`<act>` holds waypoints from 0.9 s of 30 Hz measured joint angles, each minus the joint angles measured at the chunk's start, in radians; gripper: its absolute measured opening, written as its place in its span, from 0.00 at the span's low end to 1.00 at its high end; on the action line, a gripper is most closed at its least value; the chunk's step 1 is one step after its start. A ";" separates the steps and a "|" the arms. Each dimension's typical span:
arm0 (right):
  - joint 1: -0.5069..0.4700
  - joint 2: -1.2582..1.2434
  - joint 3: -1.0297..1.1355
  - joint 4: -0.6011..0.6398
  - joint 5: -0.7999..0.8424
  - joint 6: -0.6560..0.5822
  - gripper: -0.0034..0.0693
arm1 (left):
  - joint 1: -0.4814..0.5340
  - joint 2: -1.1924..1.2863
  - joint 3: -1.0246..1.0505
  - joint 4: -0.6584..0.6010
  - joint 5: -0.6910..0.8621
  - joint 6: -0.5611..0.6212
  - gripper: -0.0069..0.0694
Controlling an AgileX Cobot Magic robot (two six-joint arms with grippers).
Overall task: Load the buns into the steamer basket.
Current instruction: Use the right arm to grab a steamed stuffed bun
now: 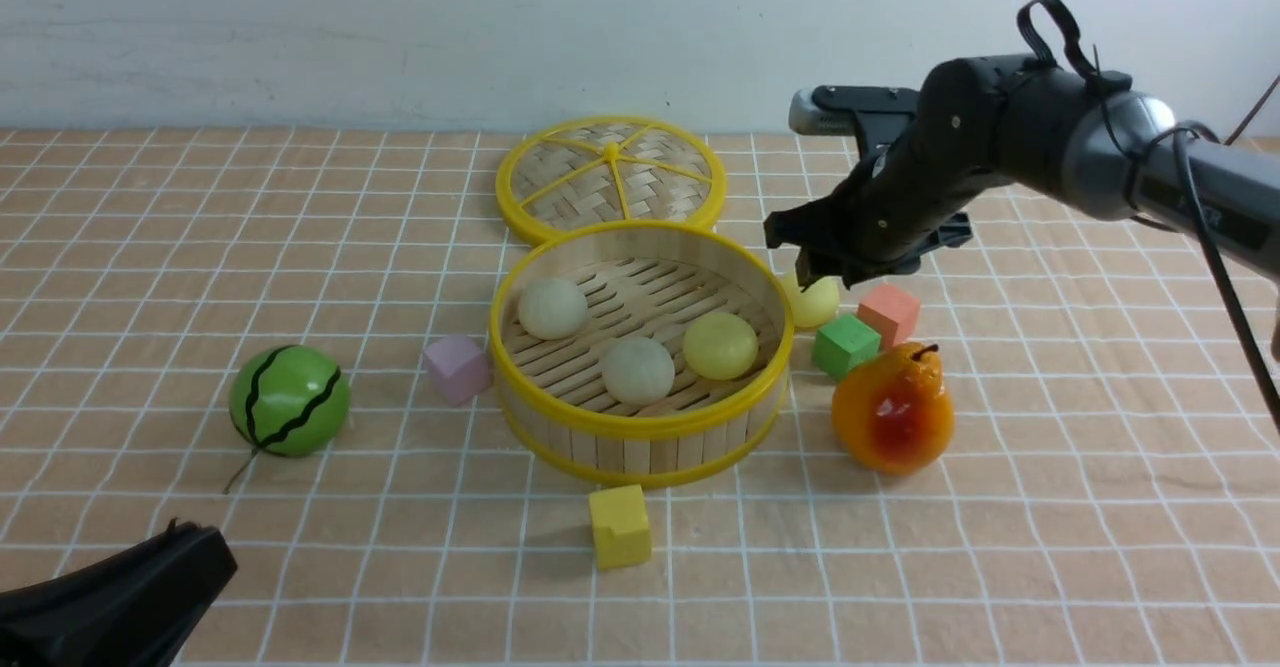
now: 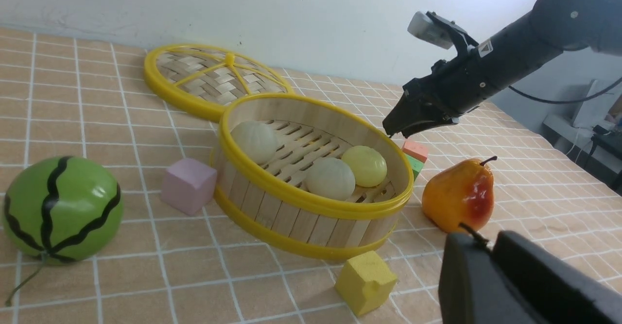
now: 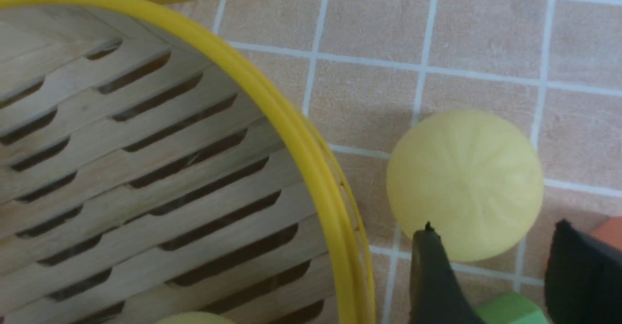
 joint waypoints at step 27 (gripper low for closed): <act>-0.009 0.077 -0.007 0.002 -0.147 -0.008 0.24 | 0.000 0.000 0.000 0.000 0.000 0.000 0.21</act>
